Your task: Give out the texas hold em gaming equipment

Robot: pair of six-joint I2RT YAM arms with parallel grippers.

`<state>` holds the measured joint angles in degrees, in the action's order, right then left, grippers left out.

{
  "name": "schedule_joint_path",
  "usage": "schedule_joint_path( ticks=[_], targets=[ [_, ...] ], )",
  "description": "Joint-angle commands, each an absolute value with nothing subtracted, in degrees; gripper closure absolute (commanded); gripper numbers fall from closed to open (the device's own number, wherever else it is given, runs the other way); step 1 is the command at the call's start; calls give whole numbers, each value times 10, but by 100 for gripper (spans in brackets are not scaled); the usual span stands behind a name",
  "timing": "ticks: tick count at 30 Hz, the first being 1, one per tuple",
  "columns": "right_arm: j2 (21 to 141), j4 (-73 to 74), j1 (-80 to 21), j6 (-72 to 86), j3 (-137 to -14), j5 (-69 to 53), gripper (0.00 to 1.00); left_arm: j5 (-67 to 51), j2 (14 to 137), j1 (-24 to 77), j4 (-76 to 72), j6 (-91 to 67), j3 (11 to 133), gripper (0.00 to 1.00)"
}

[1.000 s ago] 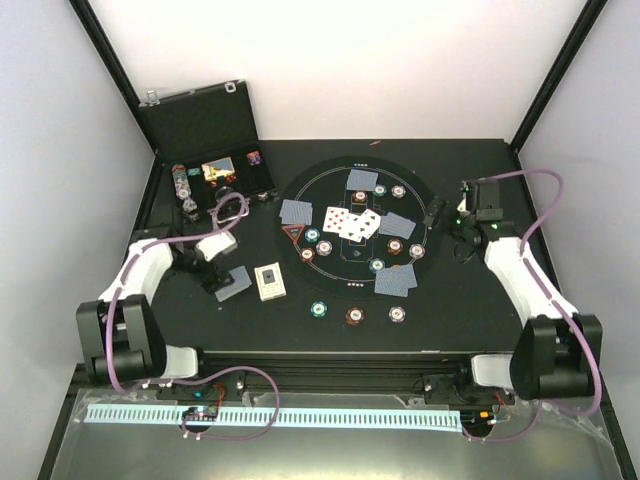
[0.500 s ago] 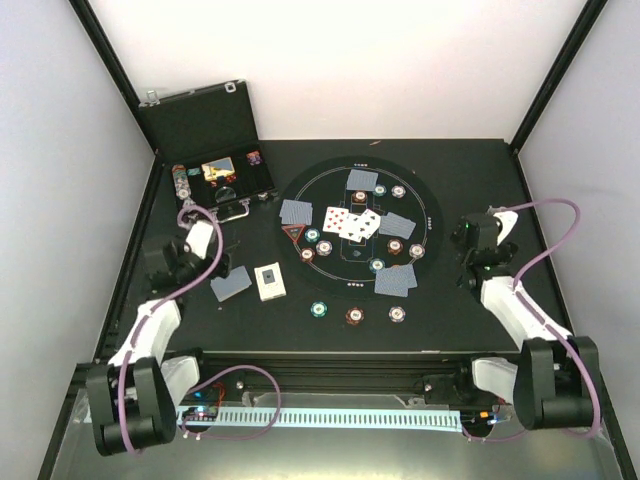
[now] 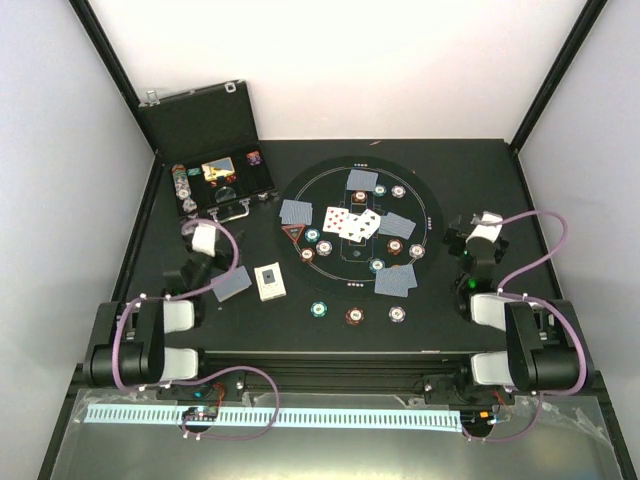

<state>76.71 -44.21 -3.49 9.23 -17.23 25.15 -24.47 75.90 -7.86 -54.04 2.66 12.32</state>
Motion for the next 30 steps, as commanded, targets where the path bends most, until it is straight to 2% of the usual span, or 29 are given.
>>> schedule_joint_path(
  ticks=[1, 3, 5, 9, 11, 30],
  targets=[
    [815, -731, -34, 18, -101, 149, 0, -137, 791, 4, -782, 91, 44, 1],
    [800, -667, -34, 21, -111, 150, 0, -97, 802, 35, -820, 116, 31, 1],
    [808, -617, -32, 24, -151, 141, 0, -77, 799, 37, -788, 111, 48, 1],
    [807, -602, -22, 33, -157, 131, 0, -12, 793, 21, -521, 54, 184, 1],
    [805, -598, -22, 32, -157, 131, 0, -49, 798, -1, -539, 44, 180, 1],
    [802, -592, -22, 29, -158, 130, 0, -47, 794, -1, -529, 40, 181, 1]
  ],
)
